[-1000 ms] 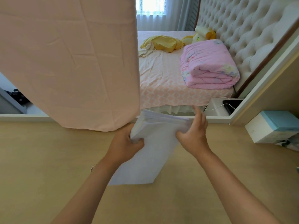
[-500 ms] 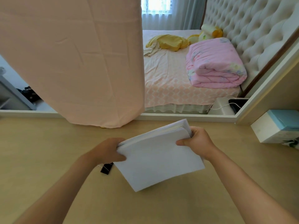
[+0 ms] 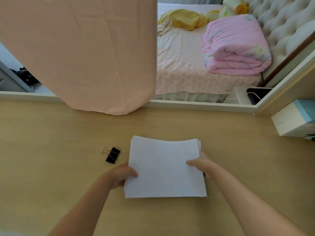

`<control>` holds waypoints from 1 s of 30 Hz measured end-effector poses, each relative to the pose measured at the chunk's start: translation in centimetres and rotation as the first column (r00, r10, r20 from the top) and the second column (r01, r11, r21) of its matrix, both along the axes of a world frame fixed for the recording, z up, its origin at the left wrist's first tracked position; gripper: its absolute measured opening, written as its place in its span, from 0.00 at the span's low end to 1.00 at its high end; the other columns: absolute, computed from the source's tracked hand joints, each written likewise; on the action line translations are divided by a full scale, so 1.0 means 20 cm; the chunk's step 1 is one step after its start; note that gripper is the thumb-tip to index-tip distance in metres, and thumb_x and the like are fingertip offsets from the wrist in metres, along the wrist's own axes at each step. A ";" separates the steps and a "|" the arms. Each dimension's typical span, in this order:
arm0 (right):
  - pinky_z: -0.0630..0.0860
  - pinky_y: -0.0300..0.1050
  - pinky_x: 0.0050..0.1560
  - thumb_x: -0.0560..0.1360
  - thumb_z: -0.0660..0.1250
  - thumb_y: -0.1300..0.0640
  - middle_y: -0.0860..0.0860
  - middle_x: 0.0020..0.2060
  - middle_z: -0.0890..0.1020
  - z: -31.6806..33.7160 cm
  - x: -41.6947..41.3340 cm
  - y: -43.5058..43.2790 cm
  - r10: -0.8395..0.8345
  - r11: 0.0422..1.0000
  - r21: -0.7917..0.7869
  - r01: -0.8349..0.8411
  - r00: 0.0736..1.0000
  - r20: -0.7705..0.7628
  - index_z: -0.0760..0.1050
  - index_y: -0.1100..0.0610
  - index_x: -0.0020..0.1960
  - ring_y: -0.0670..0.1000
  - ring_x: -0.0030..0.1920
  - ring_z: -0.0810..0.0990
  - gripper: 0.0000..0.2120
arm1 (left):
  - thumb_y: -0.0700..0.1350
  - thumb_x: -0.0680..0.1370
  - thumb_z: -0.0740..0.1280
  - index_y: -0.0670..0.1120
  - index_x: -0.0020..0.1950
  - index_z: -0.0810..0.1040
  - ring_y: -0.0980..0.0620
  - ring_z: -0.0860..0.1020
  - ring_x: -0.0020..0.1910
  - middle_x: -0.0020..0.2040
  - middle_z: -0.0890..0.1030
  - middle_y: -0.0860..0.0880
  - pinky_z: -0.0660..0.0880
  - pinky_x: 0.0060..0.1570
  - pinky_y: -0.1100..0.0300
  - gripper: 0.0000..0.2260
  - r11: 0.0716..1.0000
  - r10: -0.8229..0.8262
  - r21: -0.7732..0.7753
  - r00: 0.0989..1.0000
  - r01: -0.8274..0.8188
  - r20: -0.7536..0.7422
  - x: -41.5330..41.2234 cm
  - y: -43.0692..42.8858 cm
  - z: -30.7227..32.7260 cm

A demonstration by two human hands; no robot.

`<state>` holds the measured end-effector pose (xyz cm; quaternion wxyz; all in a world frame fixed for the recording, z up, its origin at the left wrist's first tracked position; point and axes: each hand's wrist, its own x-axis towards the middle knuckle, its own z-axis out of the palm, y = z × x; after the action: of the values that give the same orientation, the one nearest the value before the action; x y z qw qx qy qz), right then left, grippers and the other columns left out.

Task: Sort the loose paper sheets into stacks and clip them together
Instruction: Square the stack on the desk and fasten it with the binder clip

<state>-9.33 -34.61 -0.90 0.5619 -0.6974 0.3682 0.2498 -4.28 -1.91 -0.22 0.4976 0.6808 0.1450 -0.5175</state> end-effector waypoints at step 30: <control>0.77 0.56 0.62 0.56 0.81 0.50 0.50 0.55 0.83 0.14 -0.03 0.04 -0.081 0.992 -0.020 0.126 0.744 0.663 0.71 0.53 0.65 0.50 0.57 0.82 0.39 | 0.59 0.74 0.64 0.46 0.49 0.80 0.53 0.77 0.48 0.47 0.81 0.54 0.70 0.49 0.55 0.18 0.681 0.695 -0.493 0.263 -0.542 0.670 0.10 -0.25 0.29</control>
<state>-9.84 -33.78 1.81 0.6464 -0.7364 0.1915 -0.0563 -2.37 -6.94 5.66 0.7190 0.6808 0.1073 0.0897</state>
